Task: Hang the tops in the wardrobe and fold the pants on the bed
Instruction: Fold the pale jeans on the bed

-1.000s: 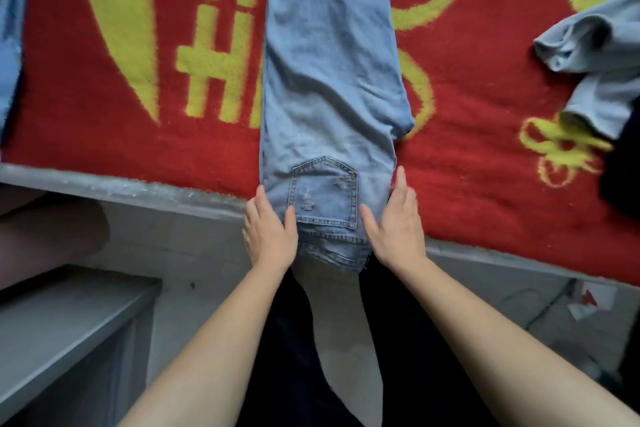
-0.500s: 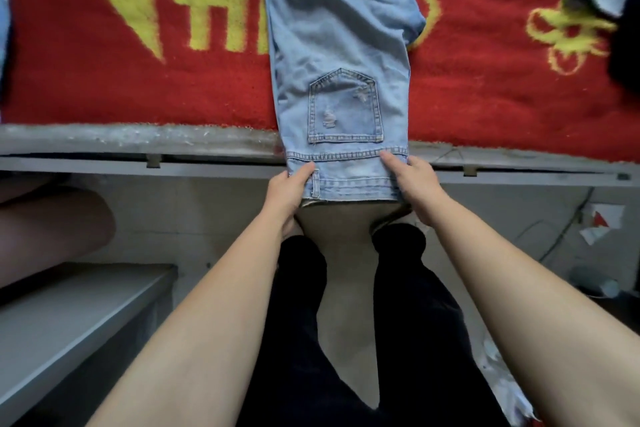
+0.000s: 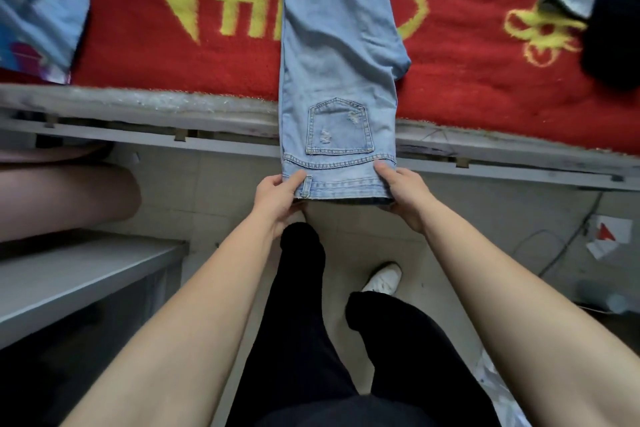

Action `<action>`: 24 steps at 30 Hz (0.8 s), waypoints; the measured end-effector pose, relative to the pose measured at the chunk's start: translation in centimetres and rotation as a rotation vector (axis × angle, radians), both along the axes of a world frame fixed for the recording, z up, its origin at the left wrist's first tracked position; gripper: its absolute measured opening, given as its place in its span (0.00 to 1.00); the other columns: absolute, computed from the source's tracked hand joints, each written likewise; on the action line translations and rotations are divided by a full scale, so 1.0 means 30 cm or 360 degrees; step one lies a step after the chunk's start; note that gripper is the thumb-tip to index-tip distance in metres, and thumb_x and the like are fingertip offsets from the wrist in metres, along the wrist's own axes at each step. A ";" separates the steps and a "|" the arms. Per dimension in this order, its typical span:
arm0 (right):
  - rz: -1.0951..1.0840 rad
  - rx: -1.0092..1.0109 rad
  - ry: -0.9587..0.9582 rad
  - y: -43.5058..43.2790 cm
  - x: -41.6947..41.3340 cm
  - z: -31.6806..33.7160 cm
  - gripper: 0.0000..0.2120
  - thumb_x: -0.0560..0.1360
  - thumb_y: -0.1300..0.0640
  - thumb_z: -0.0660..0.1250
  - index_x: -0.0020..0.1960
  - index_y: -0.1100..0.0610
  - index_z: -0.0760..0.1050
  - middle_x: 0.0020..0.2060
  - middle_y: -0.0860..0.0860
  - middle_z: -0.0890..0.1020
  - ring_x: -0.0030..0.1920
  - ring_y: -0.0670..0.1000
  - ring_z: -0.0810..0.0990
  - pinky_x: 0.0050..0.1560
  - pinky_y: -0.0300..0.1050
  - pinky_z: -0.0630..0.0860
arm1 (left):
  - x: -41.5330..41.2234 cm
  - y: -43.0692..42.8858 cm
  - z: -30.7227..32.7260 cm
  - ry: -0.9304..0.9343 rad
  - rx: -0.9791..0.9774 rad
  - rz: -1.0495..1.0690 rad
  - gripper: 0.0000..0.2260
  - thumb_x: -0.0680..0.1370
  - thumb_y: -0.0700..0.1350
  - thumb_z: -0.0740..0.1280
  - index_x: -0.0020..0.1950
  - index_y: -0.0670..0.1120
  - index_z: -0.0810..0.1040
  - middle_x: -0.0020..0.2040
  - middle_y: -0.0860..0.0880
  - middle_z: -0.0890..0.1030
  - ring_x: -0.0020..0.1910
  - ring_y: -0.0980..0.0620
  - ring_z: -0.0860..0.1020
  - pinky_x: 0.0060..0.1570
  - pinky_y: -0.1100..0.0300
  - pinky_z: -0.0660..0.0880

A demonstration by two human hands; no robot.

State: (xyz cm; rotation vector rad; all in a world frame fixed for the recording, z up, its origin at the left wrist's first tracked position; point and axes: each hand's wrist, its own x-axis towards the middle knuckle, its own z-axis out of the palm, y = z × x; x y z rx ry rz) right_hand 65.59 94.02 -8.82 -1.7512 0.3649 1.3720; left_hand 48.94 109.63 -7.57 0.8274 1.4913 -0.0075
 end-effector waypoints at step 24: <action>0.0345 -0.0123 -0.0914 0.810 0.780 0.039 0.25 0.79 0.37 0.60 0.69 0.52 0.70 0.48 0.51 0.81 0.43 0.51 0.82 0.46 0.46 0.77 | 0.806 0.826 -0.020 -0.0163 0.0736 -0.0550 0.22 0.83 0.55 0.60 0.73 0.45 0.67 0.61 0.44 0.79 0.58 0.48 0.78 0.56 0.52 0.77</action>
